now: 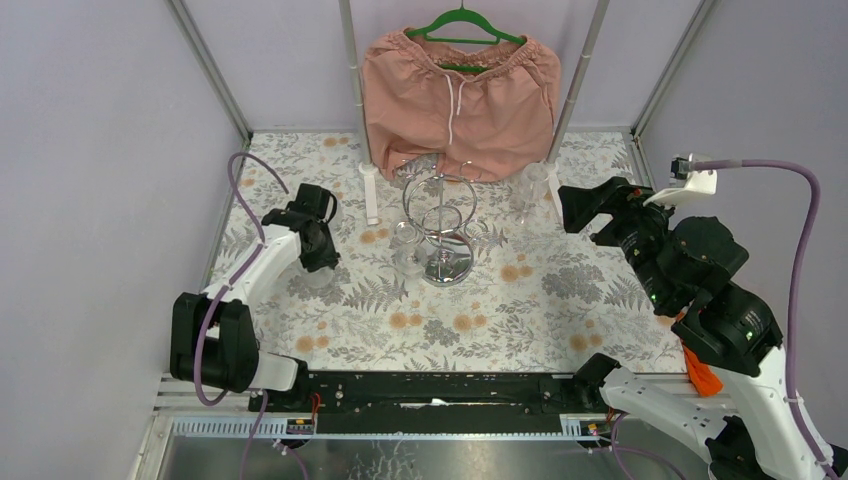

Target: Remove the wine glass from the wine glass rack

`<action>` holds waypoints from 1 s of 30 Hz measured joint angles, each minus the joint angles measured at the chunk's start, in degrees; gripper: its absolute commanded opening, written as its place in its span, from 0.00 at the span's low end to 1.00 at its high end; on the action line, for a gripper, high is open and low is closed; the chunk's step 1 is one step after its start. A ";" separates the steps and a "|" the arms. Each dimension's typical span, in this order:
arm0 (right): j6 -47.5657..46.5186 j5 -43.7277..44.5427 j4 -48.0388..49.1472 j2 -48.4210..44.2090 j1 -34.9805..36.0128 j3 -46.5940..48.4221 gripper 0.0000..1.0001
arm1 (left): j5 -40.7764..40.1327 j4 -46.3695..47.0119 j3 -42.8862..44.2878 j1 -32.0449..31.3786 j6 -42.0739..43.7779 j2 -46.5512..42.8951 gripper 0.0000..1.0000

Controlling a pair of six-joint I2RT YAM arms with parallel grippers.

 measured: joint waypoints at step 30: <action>-0.37 -0.24 0.92 0.46 0.00 -2.23 0.95 | -2.43 5.38 -4.94 -0.94 -10.05 -0.55 0.06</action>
